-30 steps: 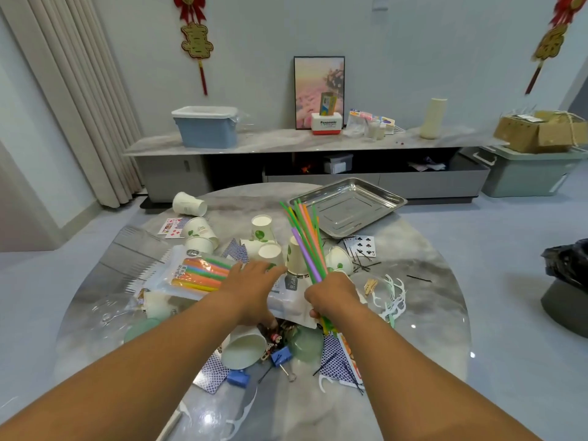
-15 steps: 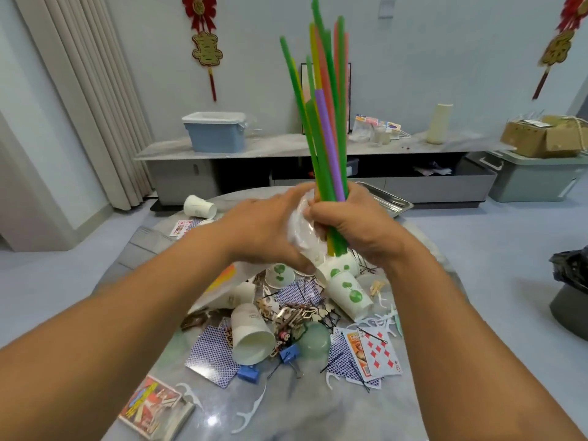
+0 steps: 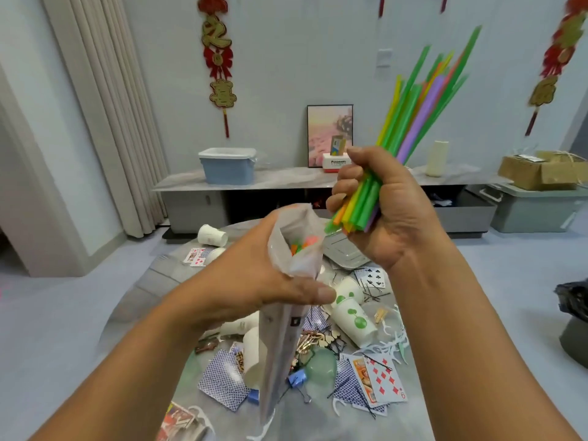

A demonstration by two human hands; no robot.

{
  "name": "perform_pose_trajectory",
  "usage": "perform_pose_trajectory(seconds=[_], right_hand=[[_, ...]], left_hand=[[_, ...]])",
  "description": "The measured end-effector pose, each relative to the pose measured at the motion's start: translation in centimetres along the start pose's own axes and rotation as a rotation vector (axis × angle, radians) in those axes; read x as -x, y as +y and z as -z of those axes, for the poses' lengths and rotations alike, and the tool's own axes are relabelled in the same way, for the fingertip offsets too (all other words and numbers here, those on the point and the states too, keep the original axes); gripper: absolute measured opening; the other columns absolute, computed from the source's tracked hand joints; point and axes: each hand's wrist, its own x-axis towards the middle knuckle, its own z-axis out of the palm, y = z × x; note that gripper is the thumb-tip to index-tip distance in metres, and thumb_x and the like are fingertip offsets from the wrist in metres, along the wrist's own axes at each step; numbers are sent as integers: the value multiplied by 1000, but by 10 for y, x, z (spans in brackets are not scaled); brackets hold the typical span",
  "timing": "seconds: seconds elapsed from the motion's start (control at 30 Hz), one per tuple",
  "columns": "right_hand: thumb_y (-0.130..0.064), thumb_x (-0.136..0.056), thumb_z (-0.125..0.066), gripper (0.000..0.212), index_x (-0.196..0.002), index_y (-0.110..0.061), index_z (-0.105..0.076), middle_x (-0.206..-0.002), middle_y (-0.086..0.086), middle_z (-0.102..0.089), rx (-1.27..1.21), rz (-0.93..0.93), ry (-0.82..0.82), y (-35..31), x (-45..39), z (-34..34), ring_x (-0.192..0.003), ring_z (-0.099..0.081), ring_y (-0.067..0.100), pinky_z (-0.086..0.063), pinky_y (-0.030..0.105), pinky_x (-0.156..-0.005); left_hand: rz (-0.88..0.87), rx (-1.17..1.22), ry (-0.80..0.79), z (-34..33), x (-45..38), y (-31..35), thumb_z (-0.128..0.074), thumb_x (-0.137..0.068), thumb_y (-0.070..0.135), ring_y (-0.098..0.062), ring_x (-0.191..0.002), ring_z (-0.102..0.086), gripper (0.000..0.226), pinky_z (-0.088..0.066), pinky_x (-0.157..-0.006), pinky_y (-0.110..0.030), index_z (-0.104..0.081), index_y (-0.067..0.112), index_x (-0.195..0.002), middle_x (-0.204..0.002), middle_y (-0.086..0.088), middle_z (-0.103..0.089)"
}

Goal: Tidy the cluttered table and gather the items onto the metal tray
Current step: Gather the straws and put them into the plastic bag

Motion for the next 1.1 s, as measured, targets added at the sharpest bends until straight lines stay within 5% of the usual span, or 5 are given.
perform_pose_trajectory(seconds=[0.2, 0.43, 0.67, 0.97, 1.1], right_hand=[[-14, -96, -58, 10, -86, -13, -55, -59, -1, -59, 64, 42, 24, 15, 13, -19, -47, -58, 12, -51, 30, -71], [-23, -95, -57, 17, -101, -10, -64, -85, 5, -79, 605, 221, 99, 28, 22, -29, -87, -77, 16, -60, 33, -62], [-21, -95, -58, 12, -93, -11, -64, -86, 9, -79, 541, 349, 11, 19, 39, -42, -85, -78, 22, -63, 33, -67], [-21, -99, -61, 10, -93, -18, -68, -94, 7, -79, 616, 345, -21, 28, 41, -41, -88, -78, 24, -62, 43, -77], [-19, -101, -55, 14, -109, -8, -60, -100, 10, -79, 466, 260, -25, 20, 37, -36, -92, -77, 25, -61, 36, -66]], left_hand=[[-12, 110, -56, -12, 17, -7, -96, -58, 32, -7, -129, -55, 108, -52, -98, -27, -38, 41, -149, -139, 14, -58], [-69, 17, 77, -32, 26, -9, -98, -59, 41, 9, -123, -53, 111, -49, -94, -13, -28, 60, -143, -134, 31, -54], [-261, 63, 357, -52, 24, -7, -97, -58, 50, -13, -145, -39, 128, -46, -109, -48, -12, 57, -153, -158, 20, -34], [-269, 37, 425, -62, 12, -18, -94, -62, 40, -12, -142, -43, 126, -49, -107, -39, -10, 49, -156, -155, 13, -38], [-239, 64, 419, -64, 9, -24, -95, -60, 48, -1, -142, -39, 126, -45, -107, -25, -11, 57, -153, -154, 20, -36]])
